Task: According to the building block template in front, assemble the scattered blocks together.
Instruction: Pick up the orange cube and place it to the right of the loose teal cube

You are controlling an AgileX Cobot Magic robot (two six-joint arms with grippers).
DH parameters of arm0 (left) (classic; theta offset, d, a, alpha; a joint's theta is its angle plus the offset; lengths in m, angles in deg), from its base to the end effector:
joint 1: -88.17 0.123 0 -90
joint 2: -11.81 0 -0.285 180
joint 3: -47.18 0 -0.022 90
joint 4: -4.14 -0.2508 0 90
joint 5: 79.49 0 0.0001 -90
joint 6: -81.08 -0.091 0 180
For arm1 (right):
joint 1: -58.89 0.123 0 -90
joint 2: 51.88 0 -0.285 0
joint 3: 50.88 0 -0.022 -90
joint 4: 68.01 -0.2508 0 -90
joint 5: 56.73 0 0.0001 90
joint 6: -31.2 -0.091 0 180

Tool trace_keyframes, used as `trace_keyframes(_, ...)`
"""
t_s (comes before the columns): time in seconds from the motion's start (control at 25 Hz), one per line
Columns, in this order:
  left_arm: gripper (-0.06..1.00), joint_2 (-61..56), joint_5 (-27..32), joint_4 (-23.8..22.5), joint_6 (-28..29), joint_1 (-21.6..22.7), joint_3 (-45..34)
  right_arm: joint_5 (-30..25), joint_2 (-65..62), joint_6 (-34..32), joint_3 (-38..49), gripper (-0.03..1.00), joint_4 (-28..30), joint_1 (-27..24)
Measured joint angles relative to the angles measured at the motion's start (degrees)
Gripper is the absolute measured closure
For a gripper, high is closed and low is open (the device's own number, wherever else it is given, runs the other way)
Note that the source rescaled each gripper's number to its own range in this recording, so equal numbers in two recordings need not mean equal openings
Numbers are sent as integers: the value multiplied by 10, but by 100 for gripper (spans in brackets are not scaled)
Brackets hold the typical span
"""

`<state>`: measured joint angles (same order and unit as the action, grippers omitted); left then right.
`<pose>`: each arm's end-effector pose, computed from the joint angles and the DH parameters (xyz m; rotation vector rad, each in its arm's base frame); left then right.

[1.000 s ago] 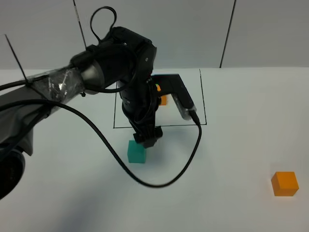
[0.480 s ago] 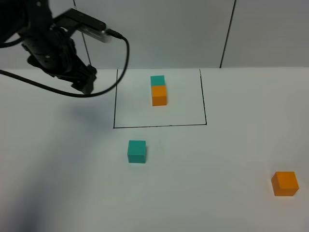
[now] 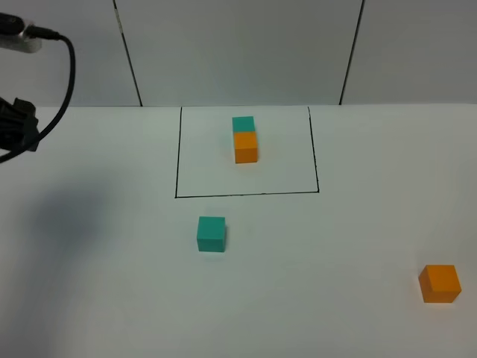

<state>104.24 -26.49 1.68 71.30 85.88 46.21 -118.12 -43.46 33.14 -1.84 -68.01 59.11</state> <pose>0.3139 -0.0094 0.3390 0.2885 2.5409 0.1041 -0.0027 0.0000 0.2742 -0.0391 2.0740 -0.0184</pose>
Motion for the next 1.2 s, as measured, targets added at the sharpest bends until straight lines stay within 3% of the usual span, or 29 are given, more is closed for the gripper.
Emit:
trace_keyframes(0.28, 0, -232, 5, -46, 71, -1, -169, 0, 0, 0, 0, 30, 0, 0)
trace_keyframes(0.52, 0, -451, 25, -49, 104, -1, -286, 0, 0, 0, 0, 30, 0, 0)
trace_keyframes(0.8, 0, -656, 49, 8, 102, -1, -388, 0, 0, 0, 0, 30, 0, 0)
trace_keyframes(1.04, 3, -756, 55, 47, 76, -1, -456, 0, 0, 0, 0, 30, 0, 0)
trace_keyframes(1.2, 5, -809, 56, 63, 63, -1, -462, 0, 0, 0, 0, 30, 0, 0)
